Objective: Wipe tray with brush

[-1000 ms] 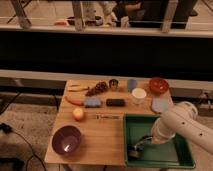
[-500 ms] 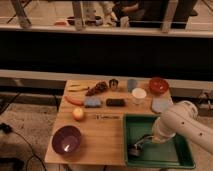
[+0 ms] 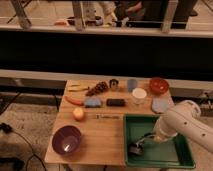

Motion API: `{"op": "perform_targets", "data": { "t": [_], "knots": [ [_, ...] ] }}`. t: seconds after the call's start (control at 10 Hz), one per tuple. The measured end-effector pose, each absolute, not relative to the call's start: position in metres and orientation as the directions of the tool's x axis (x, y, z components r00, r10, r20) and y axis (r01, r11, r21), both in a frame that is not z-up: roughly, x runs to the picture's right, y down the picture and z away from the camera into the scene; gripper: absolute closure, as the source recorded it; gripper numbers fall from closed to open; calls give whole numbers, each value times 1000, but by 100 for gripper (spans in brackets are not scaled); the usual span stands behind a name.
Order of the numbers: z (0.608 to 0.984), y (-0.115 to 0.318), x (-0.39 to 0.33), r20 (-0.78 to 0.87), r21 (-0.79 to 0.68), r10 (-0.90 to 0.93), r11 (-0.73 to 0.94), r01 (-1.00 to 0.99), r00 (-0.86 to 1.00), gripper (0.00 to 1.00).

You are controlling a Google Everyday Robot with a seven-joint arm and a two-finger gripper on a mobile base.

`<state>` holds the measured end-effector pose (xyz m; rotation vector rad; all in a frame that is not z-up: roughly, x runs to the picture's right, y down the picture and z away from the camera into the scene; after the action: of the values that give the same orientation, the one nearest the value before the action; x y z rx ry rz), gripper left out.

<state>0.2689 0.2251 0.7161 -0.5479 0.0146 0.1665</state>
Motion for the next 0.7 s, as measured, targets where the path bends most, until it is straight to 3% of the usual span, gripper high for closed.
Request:
{"op": "perform_targets", "data": {
  "t": [0.7],
  "knots": [
    [703, 217, 298, -117, -478, 130, 862, -171, 985, 100]
  ]
}}
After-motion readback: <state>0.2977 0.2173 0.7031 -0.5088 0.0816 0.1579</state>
